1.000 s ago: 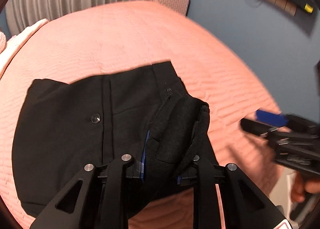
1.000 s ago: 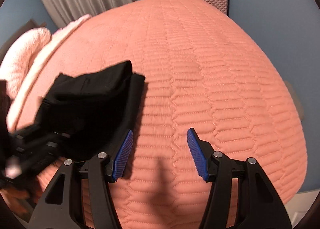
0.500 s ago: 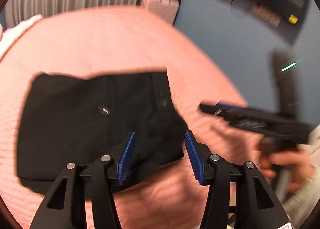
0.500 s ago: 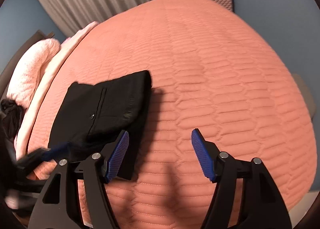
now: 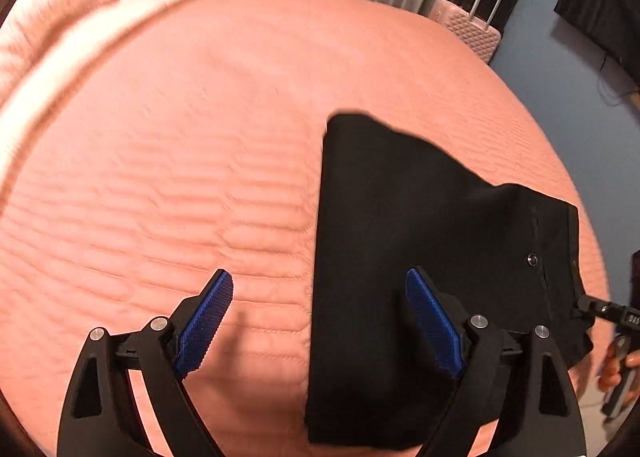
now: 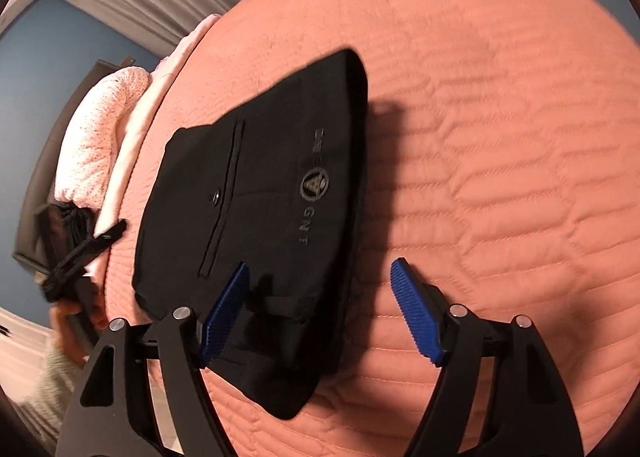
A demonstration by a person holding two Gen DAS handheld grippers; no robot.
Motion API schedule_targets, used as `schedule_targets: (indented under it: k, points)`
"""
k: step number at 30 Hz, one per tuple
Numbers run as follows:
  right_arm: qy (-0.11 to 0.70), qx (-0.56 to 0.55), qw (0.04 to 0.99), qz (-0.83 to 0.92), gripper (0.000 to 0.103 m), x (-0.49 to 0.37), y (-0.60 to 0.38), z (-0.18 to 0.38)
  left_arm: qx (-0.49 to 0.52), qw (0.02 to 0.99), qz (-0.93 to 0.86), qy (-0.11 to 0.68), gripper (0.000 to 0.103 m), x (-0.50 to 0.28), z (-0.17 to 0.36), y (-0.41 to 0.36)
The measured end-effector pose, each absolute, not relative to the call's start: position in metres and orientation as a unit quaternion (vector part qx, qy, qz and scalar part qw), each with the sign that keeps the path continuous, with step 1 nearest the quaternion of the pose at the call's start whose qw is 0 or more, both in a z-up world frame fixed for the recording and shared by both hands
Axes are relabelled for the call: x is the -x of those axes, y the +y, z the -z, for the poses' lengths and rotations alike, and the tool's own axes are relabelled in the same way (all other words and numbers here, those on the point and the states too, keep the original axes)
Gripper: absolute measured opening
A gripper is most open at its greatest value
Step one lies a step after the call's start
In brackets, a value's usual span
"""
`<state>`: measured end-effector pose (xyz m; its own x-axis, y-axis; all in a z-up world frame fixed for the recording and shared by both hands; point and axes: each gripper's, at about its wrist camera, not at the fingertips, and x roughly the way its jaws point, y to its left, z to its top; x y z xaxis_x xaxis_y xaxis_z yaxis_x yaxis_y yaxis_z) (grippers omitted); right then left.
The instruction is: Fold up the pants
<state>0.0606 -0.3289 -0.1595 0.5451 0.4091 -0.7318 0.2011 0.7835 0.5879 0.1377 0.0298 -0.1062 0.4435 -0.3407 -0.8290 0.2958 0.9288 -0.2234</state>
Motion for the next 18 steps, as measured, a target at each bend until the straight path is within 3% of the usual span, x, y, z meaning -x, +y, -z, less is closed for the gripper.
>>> schedule_targets:
  k: [5,8,9,10,11,12,13,15,18]
  points:
    - [0.474,-0.296,0.824,-0.090,0.077,-0.070,-0.302,0.156,0.069,0.814,0.260,0.515,0.085,-0.133,0.132,-0.006]
    - [0.481,-0.257,0.835,-0.071,0.075,-0.076,-0.288,0.156,0.014,0.831,0.227,0.507,0.086,-0.133,0.140,-0.030]
    - [0.483,-0.244,0.838,-0.069,0.063,-0.076,-0.286,0.155,0.017,0.832,0.220,0.508,0.078,-0.131,0.138,-0.031]
    - [0.486,-0.239,0.838,-0.072,0.054,-0.077,-0.287,0.152,0.021,0.832,0.219,0.510,0.062,-0.128,0.134,-0.031]
    - [0.486,-0.250,0.834,-0.076,0.038,-0.078,-0.293,0.151,0.021,0.830,0.218,0.513,0.053,-0.124,0.129,-0.032]
    - [0.487,-0.263,0.829,-0.080,0.030,-0.078,-0.300,0.148,0.020,0.829,0.217,0.515,0.035,-0.122,0.125,-0.033]
    - [0.489,-0.257,0.829,-0.085,0.028,-0.077,-0.304,0.141,0.016,0.829,0.215,0.516,0.027,-0.117,0.120,-0.034]
    - [0.491,-0.239,0.833,-0.087,0.025,-0.070,-0.309,0.127,0.020,0.826,0.215,0.520,0.021,-0.103,0.108,-0.036]
    - [0.504,-0.245,0.822,-0.098,0.025,-0.048,-0.320,0.118,0.007,0.822,0.208,0.530,0.019,-0.075,0.097,-0.034]
